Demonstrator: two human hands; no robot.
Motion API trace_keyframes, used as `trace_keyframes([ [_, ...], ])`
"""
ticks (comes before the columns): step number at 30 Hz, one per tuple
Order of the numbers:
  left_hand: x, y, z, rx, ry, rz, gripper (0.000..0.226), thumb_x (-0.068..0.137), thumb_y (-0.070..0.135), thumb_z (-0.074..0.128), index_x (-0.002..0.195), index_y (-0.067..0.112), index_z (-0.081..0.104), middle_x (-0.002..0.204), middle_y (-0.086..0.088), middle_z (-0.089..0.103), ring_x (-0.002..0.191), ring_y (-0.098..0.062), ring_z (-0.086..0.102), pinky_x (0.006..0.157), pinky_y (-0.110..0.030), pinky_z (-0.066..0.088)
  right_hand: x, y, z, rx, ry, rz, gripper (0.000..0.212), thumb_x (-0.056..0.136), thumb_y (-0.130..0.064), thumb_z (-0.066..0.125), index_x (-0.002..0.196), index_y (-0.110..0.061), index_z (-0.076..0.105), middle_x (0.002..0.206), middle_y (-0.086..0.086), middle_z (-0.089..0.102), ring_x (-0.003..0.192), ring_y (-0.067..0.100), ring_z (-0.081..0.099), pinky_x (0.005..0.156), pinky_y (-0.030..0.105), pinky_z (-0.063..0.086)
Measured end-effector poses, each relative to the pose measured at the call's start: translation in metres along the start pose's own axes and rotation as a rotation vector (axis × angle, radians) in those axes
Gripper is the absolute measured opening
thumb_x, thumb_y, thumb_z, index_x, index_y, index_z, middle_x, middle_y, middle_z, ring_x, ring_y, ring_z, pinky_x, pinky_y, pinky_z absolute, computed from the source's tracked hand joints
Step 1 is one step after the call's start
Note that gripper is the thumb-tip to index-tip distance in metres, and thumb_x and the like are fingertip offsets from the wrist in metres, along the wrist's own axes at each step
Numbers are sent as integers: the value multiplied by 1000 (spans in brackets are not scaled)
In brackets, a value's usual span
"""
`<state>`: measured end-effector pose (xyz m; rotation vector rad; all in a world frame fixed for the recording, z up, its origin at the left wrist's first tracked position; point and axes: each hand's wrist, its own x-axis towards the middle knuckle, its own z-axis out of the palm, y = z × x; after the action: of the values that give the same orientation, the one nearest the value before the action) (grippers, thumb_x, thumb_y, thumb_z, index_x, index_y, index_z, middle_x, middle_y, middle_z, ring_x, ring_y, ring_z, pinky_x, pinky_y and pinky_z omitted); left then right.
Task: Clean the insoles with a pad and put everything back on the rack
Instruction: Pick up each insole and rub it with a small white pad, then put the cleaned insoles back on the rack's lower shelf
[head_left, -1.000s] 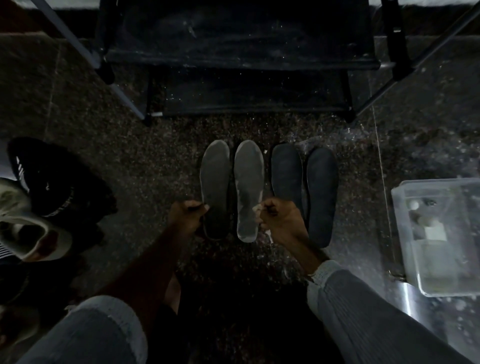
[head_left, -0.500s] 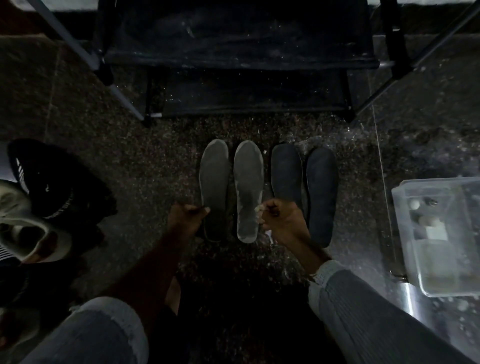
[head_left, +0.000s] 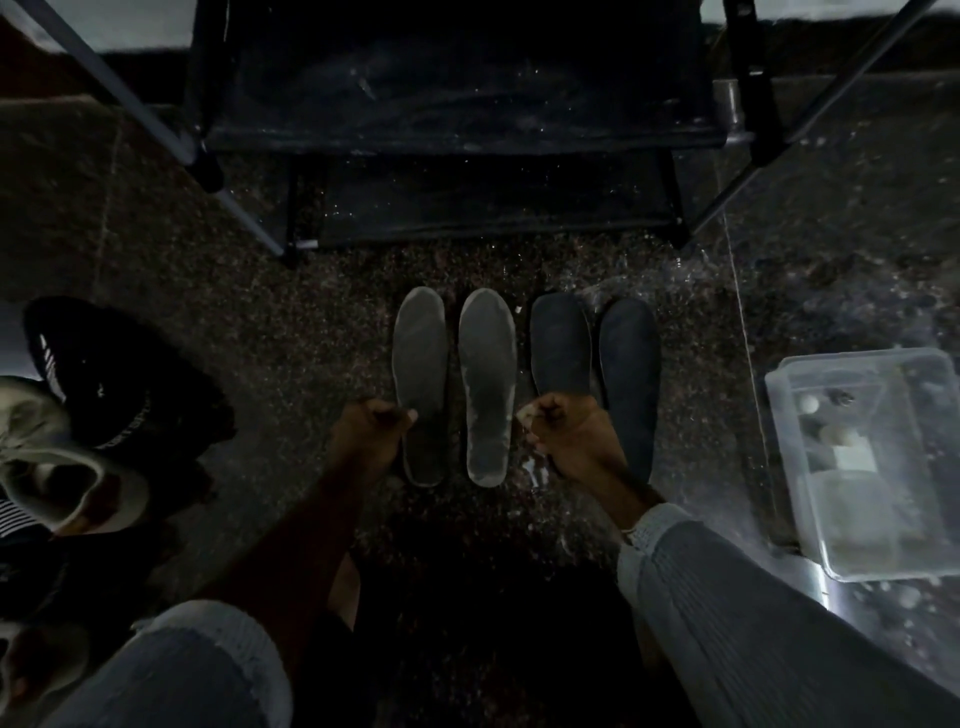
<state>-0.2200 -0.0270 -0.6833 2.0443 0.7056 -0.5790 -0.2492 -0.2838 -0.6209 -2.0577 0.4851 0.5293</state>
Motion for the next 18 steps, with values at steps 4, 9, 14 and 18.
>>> trace_keyframes([
  [4,-35,46,-5,66,-23,102,22,70,46,75,73,27,64,95,-15,72,95,-32,67,89,-46,52,9,-6,-36,30,40,27,8,89,-23,66,82,-19,69,82,2,74,77,18,71,76,43,59],
  [9,-72,113,1,241,-68,260,24,88,34,68,101,14,73,101,-7,72,98,-23,65,83,-28,47,9,-24,-99,52,71,28,13,88,-18,67,78,-11,67,83,9,73,75,24,72,73,44,60],
  [14,-103,166,19,244,-119,384,20,88,28,68,91,9,73,84,-13,72,86,-33,67,80,-38,52,-20,-10,-185,-243,106,-11,17,91,-21,60,91,-8,70,87,5,67,81,18,63,74,31,51],
  [18,-122,188,46,274,-128,466,17,89,30,67,89,13,70,79,-12,70,82,-32,67,76,-39,53,-47,53,-250,-391,162,89,17,91,-18,57,88,-5,67,94,18,69,90,35,64,76,35,47],
])
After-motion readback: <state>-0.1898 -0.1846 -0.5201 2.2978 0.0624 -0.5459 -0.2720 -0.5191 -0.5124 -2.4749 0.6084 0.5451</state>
